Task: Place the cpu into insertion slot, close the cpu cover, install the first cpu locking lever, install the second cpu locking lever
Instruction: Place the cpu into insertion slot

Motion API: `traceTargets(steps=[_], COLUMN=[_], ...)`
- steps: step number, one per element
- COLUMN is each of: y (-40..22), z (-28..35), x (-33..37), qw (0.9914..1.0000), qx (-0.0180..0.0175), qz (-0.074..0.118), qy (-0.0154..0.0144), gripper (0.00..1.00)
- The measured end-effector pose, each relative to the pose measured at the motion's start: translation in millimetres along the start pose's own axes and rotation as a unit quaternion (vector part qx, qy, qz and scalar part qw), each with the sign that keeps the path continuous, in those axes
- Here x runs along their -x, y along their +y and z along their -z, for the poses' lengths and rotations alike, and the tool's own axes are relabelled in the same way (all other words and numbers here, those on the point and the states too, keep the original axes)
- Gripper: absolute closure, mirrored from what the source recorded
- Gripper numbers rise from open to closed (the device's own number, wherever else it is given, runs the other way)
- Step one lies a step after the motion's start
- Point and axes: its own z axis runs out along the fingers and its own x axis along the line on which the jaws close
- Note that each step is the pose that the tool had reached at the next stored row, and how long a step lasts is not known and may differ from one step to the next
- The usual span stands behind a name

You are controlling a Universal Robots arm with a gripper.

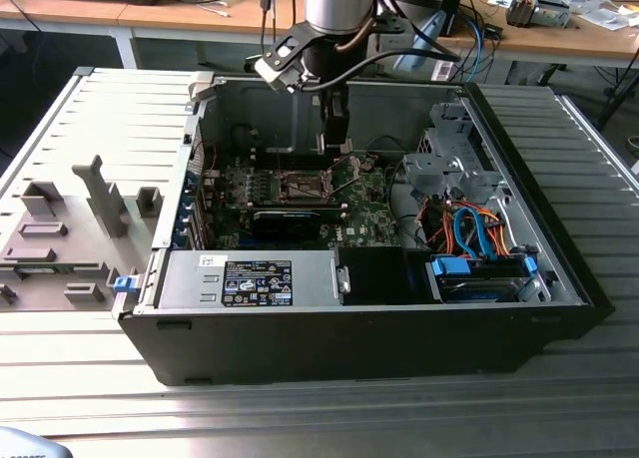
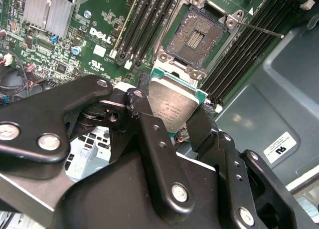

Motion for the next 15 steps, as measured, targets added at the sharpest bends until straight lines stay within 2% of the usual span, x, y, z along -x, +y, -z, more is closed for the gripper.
traceTargets(steps=[15], y=[-1.2], z=[-2.5], x=[0.0], qw=[1.00000], qx=[0.0000], qz=[0.000], qy=[0.0000], gripper=[0.46])
